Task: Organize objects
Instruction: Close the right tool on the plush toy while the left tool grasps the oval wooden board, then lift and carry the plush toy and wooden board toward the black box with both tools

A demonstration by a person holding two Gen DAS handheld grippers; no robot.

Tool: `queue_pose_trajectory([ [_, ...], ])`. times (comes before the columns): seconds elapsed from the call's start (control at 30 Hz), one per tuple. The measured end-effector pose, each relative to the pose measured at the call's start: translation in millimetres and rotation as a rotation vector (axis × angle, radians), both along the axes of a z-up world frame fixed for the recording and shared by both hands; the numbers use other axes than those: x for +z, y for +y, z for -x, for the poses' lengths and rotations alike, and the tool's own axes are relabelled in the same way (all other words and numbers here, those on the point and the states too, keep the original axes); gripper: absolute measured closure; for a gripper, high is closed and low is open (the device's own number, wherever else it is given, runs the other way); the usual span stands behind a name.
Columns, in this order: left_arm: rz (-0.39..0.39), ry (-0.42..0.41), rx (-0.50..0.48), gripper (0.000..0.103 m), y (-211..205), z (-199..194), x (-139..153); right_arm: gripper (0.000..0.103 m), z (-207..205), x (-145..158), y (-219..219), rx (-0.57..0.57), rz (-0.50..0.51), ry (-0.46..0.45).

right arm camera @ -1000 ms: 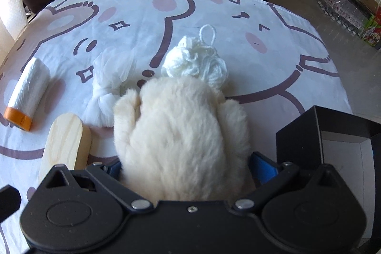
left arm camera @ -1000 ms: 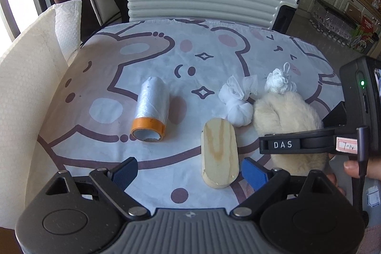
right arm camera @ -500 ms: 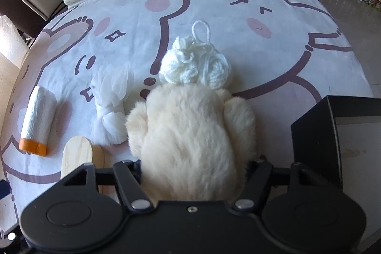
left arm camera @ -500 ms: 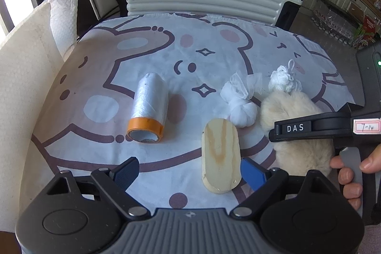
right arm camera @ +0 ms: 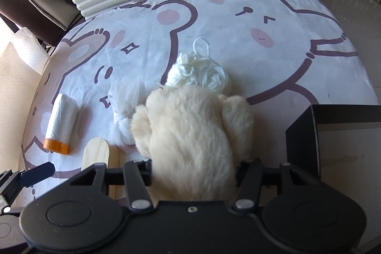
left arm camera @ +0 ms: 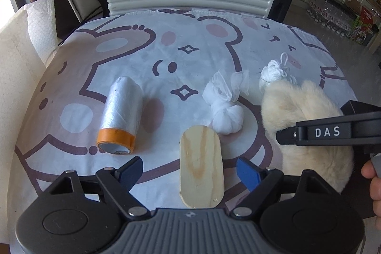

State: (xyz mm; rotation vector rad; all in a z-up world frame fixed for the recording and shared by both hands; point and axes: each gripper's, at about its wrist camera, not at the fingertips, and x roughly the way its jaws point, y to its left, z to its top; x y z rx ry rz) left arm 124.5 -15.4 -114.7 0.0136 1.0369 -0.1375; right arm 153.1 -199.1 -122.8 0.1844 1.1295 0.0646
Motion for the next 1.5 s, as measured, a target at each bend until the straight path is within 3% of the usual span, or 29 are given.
queue_pose_trajectory([
  [0.2,-0.025,0.040,0.027,0.024,-6.5,-9.3,-9.6,0.050,5.2,4.5,-4.9,0.023,0.006,-0.006],
  [0.43,0.019,0.110,0.059,0.037,-5.0,-14.6,-22.8,0.050,11.3,8.2,-2.6,0.055,0.020,-0.008],
  [0.63,0.030,0.120,0.091,0.043,-2.2,-16.6,-26.5,0.050,17.3,11.2,0.2,0.079,0.035,-0.007],
  [0.73,0.067,0.123,0.098,0.057,-2.4,-17.3,-24.1,0.050,21.3,14.1,1.1,0.088,0.046,-0.009],
  [1.0,0.069,0.105,0.121,0.058,-3.3,-13.7,-11.1,0.050,32.2,23.1,-5.7,0.081,0.068,-0.019],
  [1.5,0.056,-0.034,0.111,0.058,1.3,27.7,55.6,0.050,65.1,67.2,-2.6,0.063,0.069,-0.114],
])
